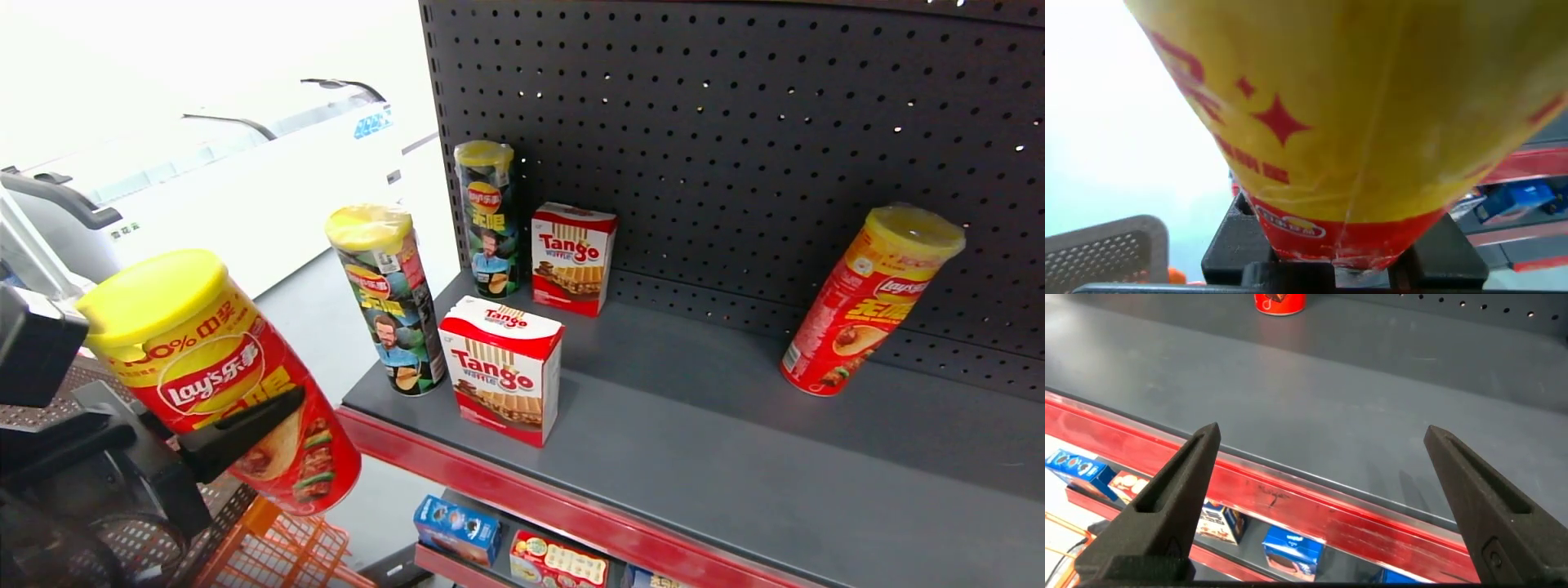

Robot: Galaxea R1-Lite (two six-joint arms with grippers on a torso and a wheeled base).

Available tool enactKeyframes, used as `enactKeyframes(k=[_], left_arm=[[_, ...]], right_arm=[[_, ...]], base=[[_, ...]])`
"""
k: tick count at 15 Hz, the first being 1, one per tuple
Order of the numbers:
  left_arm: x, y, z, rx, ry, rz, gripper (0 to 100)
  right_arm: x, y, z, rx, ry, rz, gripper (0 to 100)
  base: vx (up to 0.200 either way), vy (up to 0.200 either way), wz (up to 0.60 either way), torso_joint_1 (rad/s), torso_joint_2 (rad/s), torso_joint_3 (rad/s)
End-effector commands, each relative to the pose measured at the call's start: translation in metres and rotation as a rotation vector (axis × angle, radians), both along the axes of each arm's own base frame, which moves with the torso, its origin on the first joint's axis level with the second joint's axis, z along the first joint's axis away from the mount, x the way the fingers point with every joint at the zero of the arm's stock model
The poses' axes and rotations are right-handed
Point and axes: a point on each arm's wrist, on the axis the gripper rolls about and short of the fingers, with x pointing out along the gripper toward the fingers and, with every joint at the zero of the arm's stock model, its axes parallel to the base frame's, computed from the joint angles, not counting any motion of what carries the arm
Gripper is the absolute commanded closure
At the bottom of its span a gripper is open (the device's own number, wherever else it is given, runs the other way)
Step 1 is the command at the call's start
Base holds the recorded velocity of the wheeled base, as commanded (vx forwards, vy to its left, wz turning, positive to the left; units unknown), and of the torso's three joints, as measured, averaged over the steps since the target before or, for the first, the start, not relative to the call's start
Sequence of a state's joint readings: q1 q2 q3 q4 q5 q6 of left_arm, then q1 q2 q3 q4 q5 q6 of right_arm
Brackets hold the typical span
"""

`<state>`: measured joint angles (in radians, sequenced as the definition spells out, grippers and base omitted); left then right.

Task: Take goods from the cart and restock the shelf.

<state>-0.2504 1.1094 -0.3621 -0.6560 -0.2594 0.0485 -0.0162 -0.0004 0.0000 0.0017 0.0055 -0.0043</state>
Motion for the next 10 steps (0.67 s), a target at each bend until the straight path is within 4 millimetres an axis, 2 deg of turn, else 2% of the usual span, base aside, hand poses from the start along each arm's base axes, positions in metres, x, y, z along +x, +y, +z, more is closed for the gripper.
enactKeyframes(k=[1, 5, 8, 10], left_arm=[[-0.005, -0.008, 0.002, -0.003, -0.011, -0.061, 100], [-0.013, -0.015, -0.003, 0.007, 0.017, -0.13, 100], [-0.031, -0.016, -0.006, 0.037, 0.094, -0.195, 100], [-0.034, -0.016, -0.007, 0.041, 0.099, -0.201, 100]], right_arm=[[0.0, 0.0, 0.0, 0.0, 0.0, 0.001, 0], [0.0, 0.0, 0.0, -0.002, 0.0, 0.001, 0], [0.0, 0.0, 0.0, -0.002, 0.0, 0.003, 0], [0.0, 0.0, 0.0, -0.002, 0.0, 0.003, 0]], base=[[0.0, 0.0, 0.0, 0.0, 0.0, 0.0], [0.0, 0.0, 0.0, 0.0, 0.0, 0.0], [0.0, 0.0, 0.0, 0.0, 0.0, 0.0], [0.0, 0.0, 0.0, 0.0, 0.0, 0.0]])
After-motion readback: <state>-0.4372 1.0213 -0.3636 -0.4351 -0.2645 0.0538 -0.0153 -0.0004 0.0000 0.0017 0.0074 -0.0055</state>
